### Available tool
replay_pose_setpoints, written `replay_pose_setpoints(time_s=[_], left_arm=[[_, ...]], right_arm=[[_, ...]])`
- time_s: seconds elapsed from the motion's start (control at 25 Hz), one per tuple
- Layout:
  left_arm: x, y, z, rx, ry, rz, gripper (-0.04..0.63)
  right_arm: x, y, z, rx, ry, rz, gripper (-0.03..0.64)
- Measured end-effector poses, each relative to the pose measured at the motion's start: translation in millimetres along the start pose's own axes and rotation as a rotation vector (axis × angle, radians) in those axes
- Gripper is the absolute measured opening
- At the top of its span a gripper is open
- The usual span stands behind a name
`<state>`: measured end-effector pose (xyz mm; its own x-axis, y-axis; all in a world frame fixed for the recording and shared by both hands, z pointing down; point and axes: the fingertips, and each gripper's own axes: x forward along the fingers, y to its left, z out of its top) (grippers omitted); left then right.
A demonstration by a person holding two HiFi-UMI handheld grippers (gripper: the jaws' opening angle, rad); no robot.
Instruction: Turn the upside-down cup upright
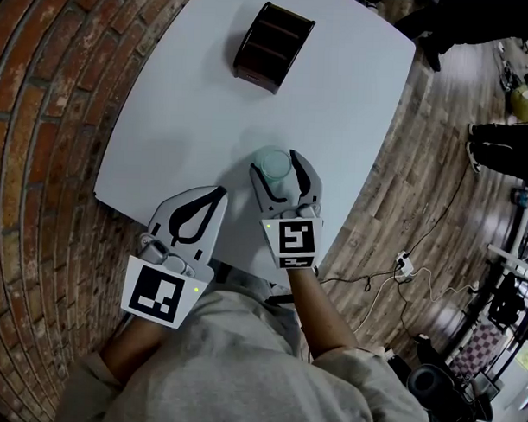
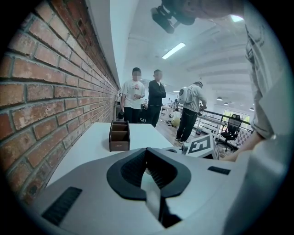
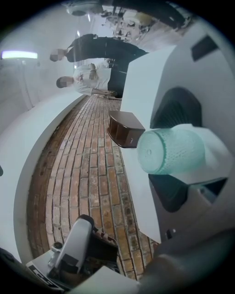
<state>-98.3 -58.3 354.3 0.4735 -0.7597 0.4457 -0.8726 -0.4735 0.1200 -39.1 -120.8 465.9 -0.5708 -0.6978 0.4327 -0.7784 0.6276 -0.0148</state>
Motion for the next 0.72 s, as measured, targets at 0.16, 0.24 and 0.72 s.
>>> replay_pose_setpoints(time_s=[0.16, 0.24, 0.72], left_arm=[[-1.4, 0.6, -0.5, -0.002, -0.001, -0.001, 0.009], [-1.7, 0.3, 0.0, -0.002, -0.001, -0.001, 0.009], [-3.0, -4.4, -0.1, 0.001, -0.007, -0.009, 0.009]], right_arm=[[0.2, 0.8, 0.5, 0.001, -0.011, 0.001, 0.308], [-0.4, 0.7, 0.6, 0.000, -0.017, 0.003, 0.307], [-7.9, 0.4, 7.8, 0.000, -0.057, 0.007, 0.307]])
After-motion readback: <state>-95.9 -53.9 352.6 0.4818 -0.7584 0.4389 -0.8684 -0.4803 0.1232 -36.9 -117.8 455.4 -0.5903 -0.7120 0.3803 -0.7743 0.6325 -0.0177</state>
